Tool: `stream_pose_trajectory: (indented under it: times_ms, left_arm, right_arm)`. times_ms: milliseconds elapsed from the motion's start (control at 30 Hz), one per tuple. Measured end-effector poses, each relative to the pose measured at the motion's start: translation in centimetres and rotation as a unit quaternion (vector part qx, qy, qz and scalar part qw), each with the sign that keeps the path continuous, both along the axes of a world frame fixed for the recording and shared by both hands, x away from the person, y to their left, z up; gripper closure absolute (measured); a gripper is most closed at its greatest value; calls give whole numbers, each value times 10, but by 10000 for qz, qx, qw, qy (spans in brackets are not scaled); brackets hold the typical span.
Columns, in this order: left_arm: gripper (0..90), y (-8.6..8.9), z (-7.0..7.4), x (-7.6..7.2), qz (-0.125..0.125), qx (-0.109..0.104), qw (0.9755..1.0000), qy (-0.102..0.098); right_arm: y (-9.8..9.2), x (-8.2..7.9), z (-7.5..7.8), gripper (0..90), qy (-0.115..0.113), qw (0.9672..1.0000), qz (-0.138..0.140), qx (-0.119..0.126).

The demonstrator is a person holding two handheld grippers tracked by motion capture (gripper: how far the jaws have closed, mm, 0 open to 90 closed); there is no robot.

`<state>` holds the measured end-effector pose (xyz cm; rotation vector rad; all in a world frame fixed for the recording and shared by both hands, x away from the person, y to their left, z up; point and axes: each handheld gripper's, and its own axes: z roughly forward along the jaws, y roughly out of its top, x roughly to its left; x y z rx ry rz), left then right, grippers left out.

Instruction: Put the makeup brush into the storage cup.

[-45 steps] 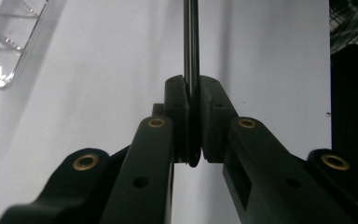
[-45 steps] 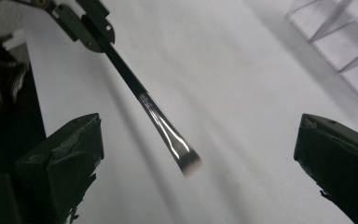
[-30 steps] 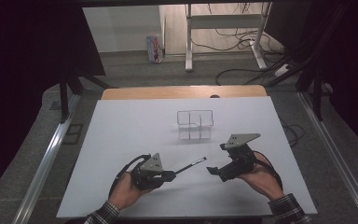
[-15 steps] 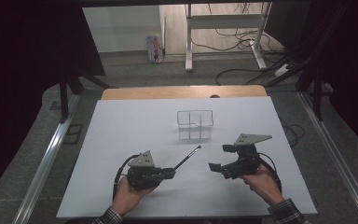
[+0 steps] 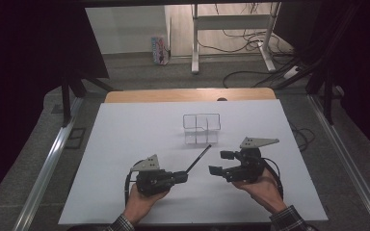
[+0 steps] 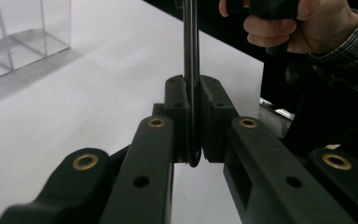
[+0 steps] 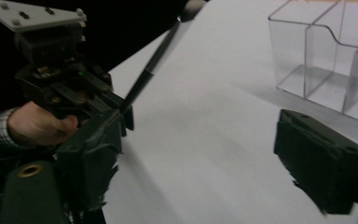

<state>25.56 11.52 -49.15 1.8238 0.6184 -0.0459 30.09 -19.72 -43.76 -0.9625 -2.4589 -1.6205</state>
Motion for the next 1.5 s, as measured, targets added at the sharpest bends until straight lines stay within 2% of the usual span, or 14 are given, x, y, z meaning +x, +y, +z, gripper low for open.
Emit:
stream_pose_trajectory:
  times_ms: [33,100,167,200,300,633,833,867,900,933,967,1033,1267,1500]
  left_arm:
    - [833,0,0,0,0,0,10000,0]
    - [833,-4,0,-1,-32,-66,9999,-68]
    - [833,-5,0,-1,-46,-100,9999,-101]
    - [833,-8,0,-1,-63,-165,9998,-134]
    - [833,-13,-1,-2,-129,-254,9994,-194]
    - [832,-28,-4,-3,-335,-232,9987,-299]
    - [828,-34,-5,-4,-437,-22,9986,-302]
    - [824,-36,-5,-5,-451,88,9984,-319]
    - [819,-36,-5,-5,-451,88,9984,-319]
    - [809,-36,-5,-4,-378,207,9986,-297]
    - [793,-36,-5,-4,-378,207,9986,-297]
    - [720,-33,-3,-3,-249,370,9986,-274]
    - [512,-31,3,-4,9,783,9964,-310]
    - [385,-25,8,-5,136,1028,9943,-257]
  right_arm:
    - [0,0,0,188,0,10000,0,0]
    - [2,-2,2,276,-80,9999,85,87]
    - [2,-3,3,295,-48,9998,119,132]
    - [3,-3,3,352,-35,9997,170,171]
    - [4,-4,4,417,-4,9995,251,215]
    - [4,-3,4,659,194,9972,534,481]
    - [3,0,1,775,451,9943,708,657]
    - [3,2,0,818,652,9913,815,800]
    - [3,2,0,818,652,9913,815,800]
    - [3,2,0,828,718,9902,876,823]
    - [3,2,0,828,718,9902,876,823]
    - [3,1,0,830,626,9925,831,641]
    - [1,2,1,830,526,9947,720,508]
    - [-1,1,3,830,370,9967,630,355]
